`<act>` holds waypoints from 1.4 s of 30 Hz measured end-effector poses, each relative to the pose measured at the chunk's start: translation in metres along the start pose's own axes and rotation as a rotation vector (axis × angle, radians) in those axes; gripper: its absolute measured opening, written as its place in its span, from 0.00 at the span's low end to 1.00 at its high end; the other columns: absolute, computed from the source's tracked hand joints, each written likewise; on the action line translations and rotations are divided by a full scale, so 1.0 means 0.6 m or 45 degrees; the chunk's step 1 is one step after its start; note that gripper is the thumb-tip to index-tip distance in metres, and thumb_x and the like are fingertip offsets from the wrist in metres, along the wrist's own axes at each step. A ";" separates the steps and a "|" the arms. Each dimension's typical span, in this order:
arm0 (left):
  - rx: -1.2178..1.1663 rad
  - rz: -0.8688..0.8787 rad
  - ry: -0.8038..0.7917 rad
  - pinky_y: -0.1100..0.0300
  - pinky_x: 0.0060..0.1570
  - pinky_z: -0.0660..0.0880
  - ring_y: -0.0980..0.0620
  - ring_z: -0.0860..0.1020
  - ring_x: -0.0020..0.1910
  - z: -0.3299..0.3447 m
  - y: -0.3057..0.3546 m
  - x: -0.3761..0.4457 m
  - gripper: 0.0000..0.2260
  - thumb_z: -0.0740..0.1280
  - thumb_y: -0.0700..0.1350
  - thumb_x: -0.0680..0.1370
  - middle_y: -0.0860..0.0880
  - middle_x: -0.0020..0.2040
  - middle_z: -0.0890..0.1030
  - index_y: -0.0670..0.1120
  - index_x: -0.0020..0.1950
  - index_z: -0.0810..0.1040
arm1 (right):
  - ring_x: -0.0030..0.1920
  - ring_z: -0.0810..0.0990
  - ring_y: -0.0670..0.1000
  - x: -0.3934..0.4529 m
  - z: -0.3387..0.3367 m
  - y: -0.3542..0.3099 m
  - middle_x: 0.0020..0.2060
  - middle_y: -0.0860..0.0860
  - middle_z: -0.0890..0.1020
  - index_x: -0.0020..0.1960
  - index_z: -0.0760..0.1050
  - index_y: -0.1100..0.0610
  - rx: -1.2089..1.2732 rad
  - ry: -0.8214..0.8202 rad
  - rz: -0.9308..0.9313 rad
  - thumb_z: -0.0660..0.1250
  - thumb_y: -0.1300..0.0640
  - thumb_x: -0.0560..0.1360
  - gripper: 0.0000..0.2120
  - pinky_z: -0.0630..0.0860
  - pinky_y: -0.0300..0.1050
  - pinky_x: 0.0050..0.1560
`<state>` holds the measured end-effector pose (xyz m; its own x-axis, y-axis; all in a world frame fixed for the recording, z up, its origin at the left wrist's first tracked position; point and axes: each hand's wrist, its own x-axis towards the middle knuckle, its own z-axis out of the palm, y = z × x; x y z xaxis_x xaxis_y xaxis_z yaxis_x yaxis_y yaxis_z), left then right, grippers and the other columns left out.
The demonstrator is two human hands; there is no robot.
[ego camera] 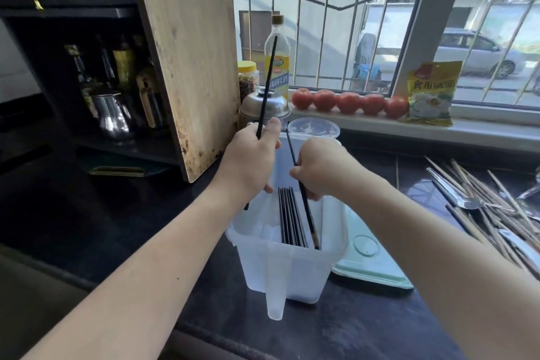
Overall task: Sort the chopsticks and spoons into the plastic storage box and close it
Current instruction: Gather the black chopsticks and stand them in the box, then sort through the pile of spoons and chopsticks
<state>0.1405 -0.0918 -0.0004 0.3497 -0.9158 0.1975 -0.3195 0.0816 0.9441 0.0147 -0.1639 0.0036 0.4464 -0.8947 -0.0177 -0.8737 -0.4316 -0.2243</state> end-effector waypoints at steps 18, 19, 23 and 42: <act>0.160 0.123 -0.271 0.41 0.41 0.84 0.56 0.70 0.29 0.004 0.013 -0.017 0.12 0.63 0.49 0.82 0.58 0.29 0.72 0.51 0.40 0.77 | 0.27 0.76 0.46 -0.022 -0.062 -0.030 0.30 0.50 0.80 0.43 0.81 0.59 1.008 0.414 -0.207 0.66 0.53 0.81 0.13 0.73 0.42 0.31; 0.148 0.132 -0.248 0.44 0.39 0.84 0.56 0.71 0.29 0.003 0.015 -0.018 0.08 0.64 0.49 0.81 0.55 0.32 0.72 0.51 0.43 0.77 | 0.30 0.79 0.49 -0.015 -0.065 -0.023 0.34 0.53 0.82 0.44 0.81 0.59 1.100 0.517 -0.149 0.65 0.53 0.82 0.12 0.76 0.45 0.33; -0.006 0.038 -0.053 0.54 0.29 0.68 0.54 0.66 0.29 -0.002 0.010 -0.010 0.08 0.61 0.50 0.77 0.53 0.34 0.68 0.46 0.46 0.71 | 0.39 0.84 0.59 0.006 -0.073 0.008 0.37 0.56 0.83 0.44 0.78 0.58 0.756 0.868 -0.043 0.62 0.53 0.82 0.12 0.82 0.61 0.42; 0.041 0.036 0.041 0.59 0.27 0.61 0.52 0.62 0.26 0.004 -0.014 0.009 0.11 0.59 0.44 0.81 0.56 0.25 0.66 0.47 0.38 0.70 | 0.37 0.83 0.59 0.035 -0.005 0.025 0.38 0.57 0.84 0.38 0.77 0.60 0.027 0.215 -0.131 0.62 0.59 0.77 0.11 0.83 0.51 0.43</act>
<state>0.1429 -0.0985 -0.0080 0.3680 -0.9002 0.2329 -0.3577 0.0941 0.9291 0.0101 -0.1895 0.0024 0.4930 -0.8533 0.1700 -0.8201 -0.5210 -0.2367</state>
